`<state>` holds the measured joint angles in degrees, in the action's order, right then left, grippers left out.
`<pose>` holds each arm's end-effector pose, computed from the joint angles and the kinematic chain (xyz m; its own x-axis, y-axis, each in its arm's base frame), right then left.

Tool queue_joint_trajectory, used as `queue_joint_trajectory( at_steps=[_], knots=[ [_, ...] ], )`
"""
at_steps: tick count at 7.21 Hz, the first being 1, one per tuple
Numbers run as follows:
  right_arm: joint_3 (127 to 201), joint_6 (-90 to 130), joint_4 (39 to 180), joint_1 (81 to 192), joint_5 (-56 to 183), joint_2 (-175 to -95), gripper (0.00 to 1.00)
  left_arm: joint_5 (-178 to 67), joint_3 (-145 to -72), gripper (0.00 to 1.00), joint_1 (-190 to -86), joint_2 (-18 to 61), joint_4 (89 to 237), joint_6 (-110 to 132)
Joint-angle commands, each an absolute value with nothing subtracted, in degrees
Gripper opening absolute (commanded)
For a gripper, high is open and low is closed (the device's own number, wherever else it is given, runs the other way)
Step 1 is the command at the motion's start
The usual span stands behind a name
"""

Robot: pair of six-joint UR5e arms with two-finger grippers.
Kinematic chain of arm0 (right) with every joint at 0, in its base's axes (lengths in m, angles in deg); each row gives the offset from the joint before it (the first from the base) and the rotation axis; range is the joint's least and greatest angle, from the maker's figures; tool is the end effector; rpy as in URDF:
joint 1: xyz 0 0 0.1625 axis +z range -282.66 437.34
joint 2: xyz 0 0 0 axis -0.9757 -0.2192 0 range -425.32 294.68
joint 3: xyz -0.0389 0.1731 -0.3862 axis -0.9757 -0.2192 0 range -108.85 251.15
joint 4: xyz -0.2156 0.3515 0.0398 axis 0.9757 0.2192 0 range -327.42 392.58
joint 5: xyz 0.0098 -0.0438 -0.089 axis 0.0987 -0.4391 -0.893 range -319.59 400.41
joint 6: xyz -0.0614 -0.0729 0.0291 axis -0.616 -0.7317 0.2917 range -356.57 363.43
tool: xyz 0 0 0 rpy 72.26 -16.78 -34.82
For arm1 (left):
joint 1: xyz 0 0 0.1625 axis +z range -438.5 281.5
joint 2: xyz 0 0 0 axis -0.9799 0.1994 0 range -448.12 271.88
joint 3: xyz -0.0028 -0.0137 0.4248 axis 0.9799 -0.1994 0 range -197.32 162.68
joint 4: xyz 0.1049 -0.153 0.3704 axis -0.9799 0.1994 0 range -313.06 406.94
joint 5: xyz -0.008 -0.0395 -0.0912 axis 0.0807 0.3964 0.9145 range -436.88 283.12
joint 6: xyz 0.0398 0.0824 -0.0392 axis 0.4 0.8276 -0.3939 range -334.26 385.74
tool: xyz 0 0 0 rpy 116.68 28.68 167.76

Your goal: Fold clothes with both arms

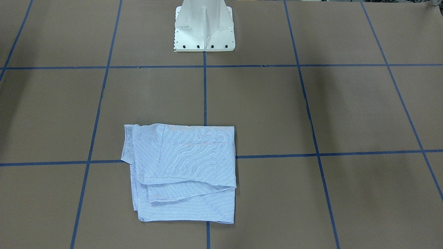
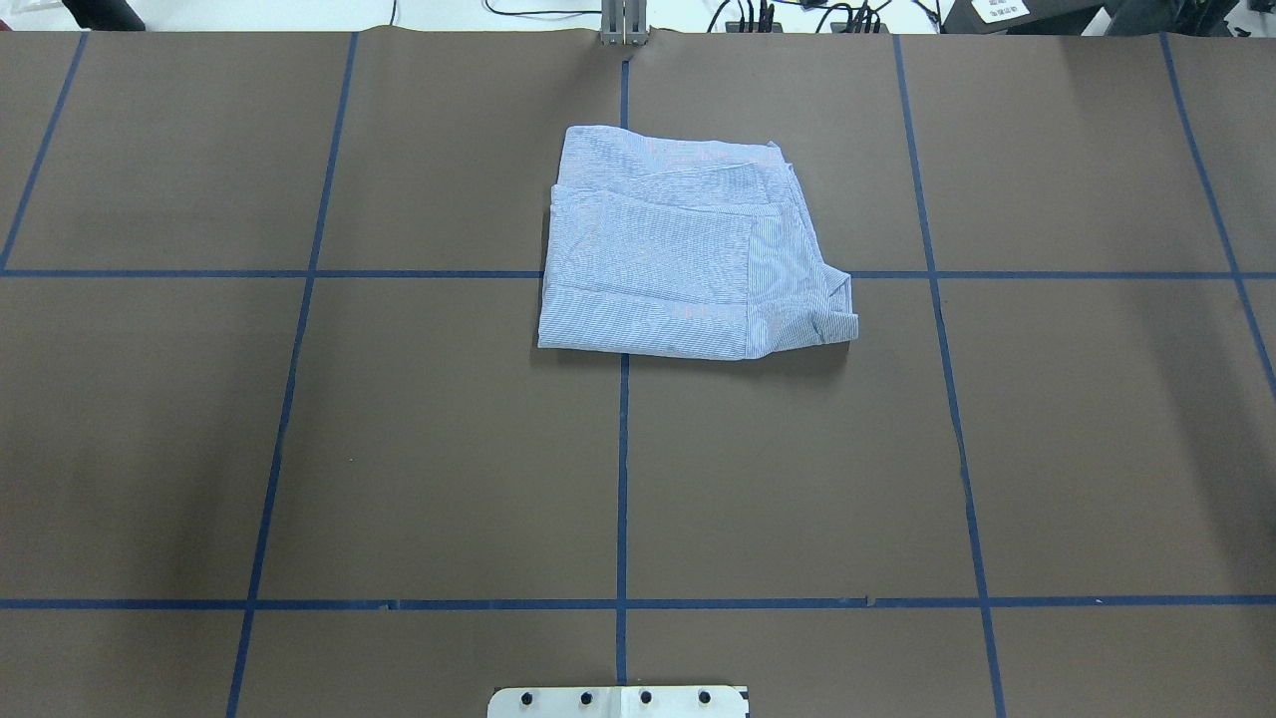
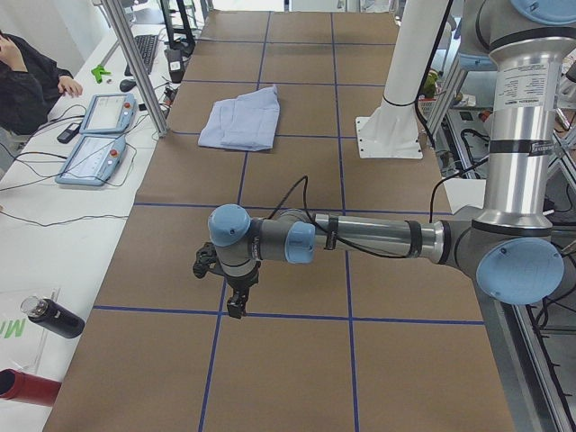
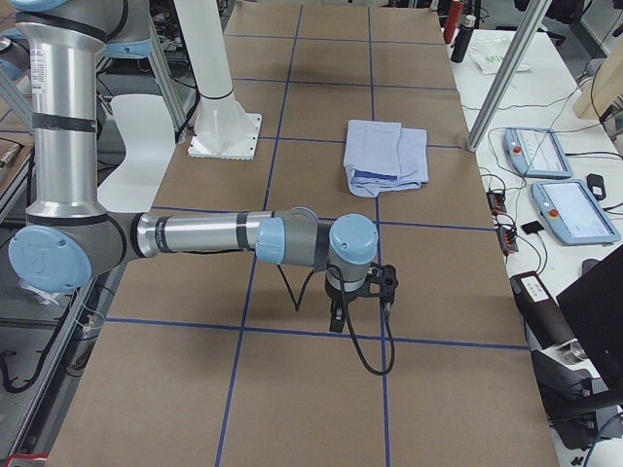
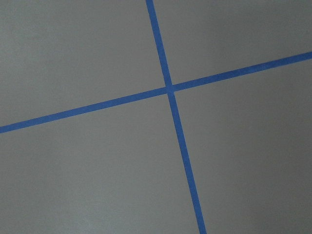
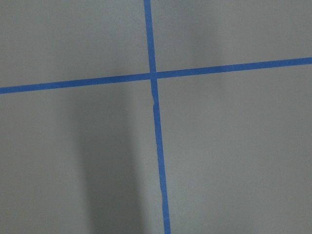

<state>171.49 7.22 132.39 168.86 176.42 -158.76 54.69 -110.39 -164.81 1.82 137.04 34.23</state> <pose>0.0738 -0.4581 0.6137 0.6900 0.1208 0.7136 -0.0722 0.9925 -0.0982 -0.0353 -0.4981 0.6359 0.7266 0.2302 -0.6473 -0.1734 0.9731 0.1514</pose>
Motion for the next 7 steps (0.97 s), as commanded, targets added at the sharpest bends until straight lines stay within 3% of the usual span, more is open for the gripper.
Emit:
queue_joint_trajectory(
  at_steps=[1, 7],
  knots=[
    [173.11, 9.40, 132.78, 166.29, 176.20, -159.45, 1.00, 54.69, -110.40, 0.99, -164.81, 1.80, 137.11, 34.18],
    [171.26, 9.31, 124.43, 165.93, 173.47, -161.74, 1.00, 54.60, -110.31, 0.99, -164.81, 1.80, 137.29, 34.18]
  ],
)
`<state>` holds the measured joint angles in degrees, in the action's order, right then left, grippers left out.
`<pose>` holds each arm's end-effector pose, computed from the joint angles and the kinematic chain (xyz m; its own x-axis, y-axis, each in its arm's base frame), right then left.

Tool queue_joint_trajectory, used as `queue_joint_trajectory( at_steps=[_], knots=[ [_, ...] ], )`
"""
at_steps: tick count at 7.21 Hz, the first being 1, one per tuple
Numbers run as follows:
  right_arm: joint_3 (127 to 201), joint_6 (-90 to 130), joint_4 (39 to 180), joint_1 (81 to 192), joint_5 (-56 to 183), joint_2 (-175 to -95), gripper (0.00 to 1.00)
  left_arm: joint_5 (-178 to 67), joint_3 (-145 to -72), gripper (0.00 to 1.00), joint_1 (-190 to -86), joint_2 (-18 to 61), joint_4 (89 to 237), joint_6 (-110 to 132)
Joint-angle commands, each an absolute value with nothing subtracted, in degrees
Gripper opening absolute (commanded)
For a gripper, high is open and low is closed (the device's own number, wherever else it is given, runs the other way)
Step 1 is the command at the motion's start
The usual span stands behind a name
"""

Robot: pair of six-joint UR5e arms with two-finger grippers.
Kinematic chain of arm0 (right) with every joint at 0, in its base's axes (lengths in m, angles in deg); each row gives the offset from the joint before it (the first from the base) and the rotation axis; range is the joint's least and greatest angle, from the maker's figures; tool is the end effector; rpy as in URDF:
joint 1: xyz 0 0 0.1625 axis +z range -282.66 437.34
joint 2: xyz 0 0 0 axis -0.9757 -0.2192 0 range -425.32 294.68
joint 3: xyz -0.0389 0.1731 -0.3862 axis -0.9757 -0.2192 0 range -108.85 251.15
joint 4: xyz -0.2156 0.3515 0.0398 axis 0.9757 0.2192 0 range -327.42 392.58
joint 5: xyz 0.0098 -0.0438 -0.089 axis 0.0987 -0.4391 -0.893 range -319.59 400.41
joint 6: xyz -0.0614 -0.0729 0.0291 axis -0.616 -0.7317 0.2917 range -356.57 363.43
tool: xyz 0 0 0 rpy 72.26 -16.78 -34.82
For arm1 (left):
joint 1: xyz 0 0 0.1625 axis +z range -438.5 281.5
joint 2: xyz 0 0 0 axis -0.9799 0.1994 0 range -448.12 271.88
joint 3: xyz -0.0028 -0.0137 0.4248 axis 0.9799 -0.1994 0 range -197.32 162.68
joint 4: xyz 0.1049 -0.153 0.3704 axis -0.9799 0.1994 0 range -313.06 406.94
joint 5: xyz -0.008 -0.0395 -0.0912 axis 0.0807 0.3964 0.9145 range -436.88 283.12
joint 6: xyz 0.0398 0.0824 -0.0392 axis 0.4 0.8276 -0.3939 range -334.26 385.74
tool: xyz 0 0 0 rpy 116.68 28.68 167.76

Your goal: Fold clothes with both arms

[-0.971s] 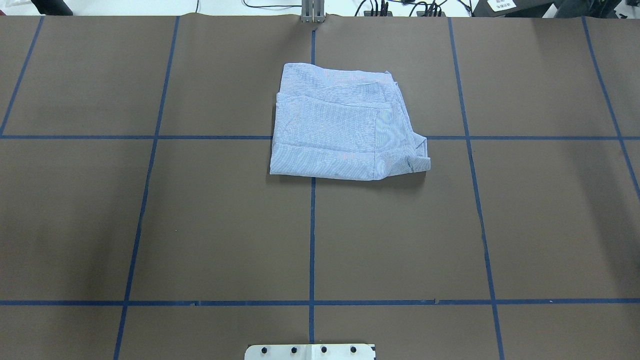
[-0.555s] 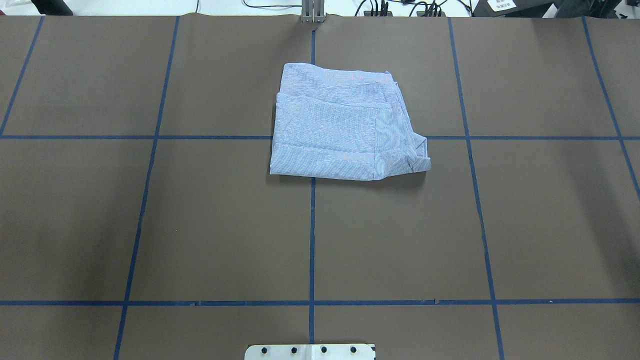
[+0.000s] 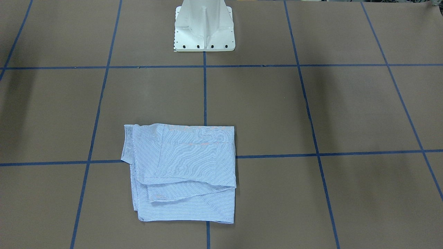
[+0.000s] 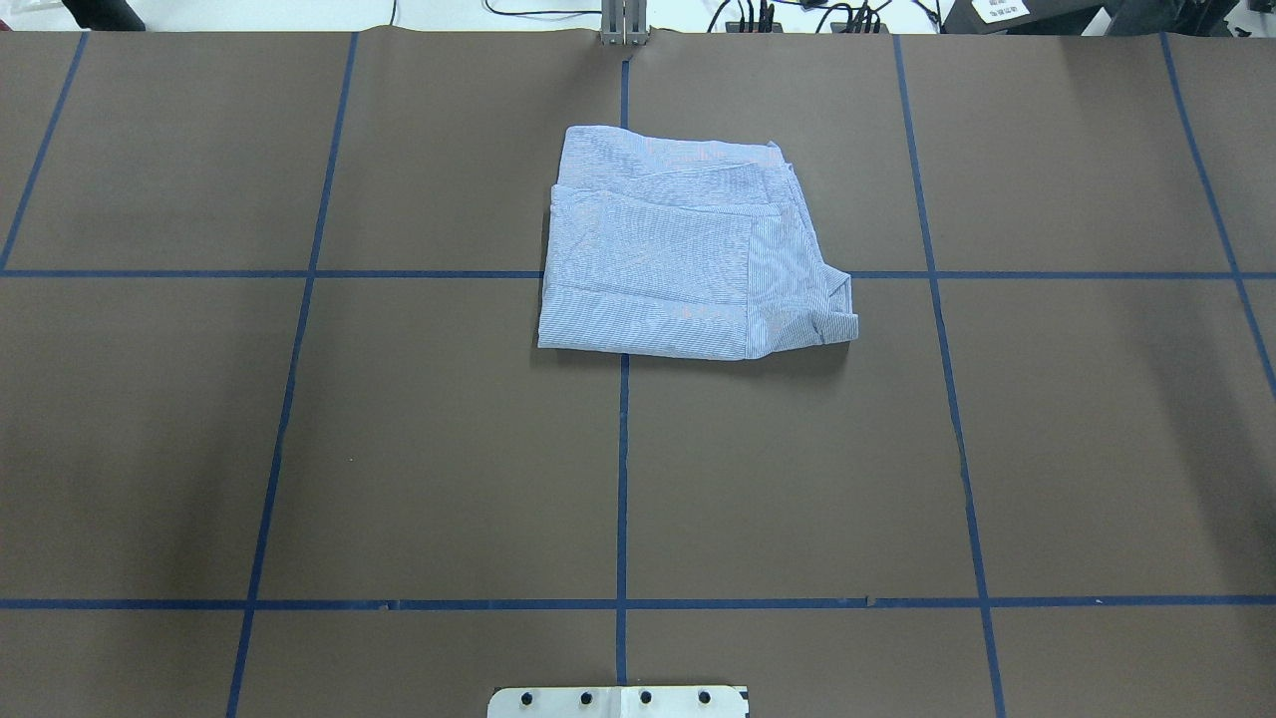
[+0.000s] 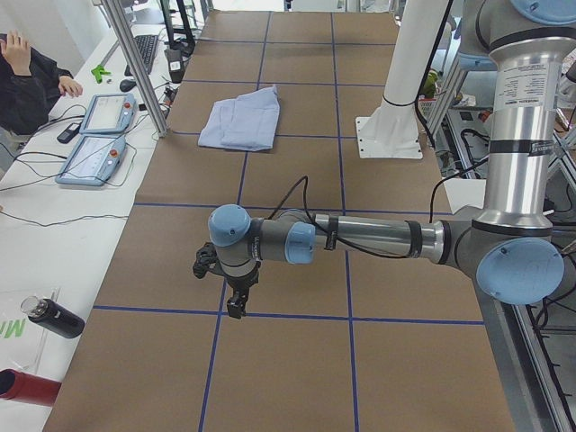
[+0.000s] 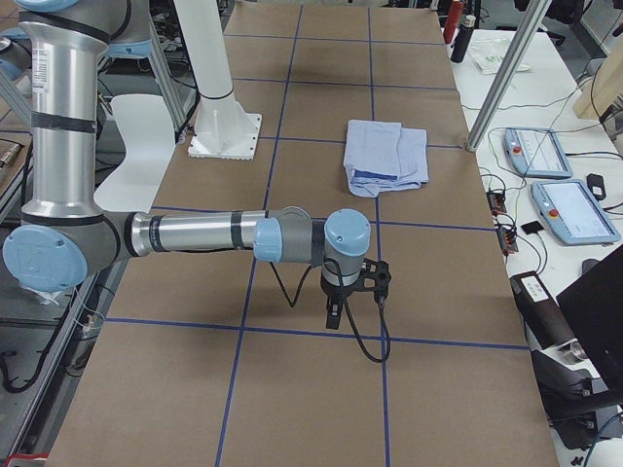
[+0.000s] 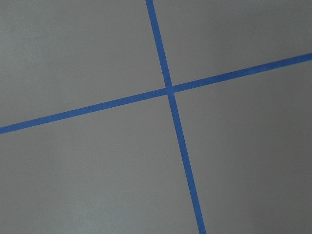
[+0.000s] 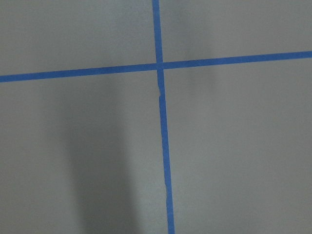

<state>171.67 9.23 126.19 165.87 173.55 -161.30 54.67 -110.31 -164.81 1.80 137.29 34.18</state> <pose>0.0537 -0.4491 0.6252 0.7280 0.0714 0.6819 -0.0481 0.9974 -0.0530 -0.0353 -0.4981 0.6364 0.7269 0.2311 -0.6467 -0.1728 0.9729 0.1534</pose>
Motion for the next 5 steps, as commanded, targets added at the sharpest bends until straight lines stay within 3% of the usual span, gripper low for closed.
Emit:
queue_joint_trajectory(
  at_steps=[1, 5],
  knots=[
    [171.17, 9.23, 124.43, 165.93, 173.82, -161.74, 1.00, 54.60, -110.31, 0.99, -164.81, 1.80, 137.29, 34.18],
    [171.09, 9.40, 124.34, 165.93, 173.82, -161.74, 1.00, 54.69, -110.31, 0.99, -164.81, 1.80, 137.46, 27.16]
  ],
)
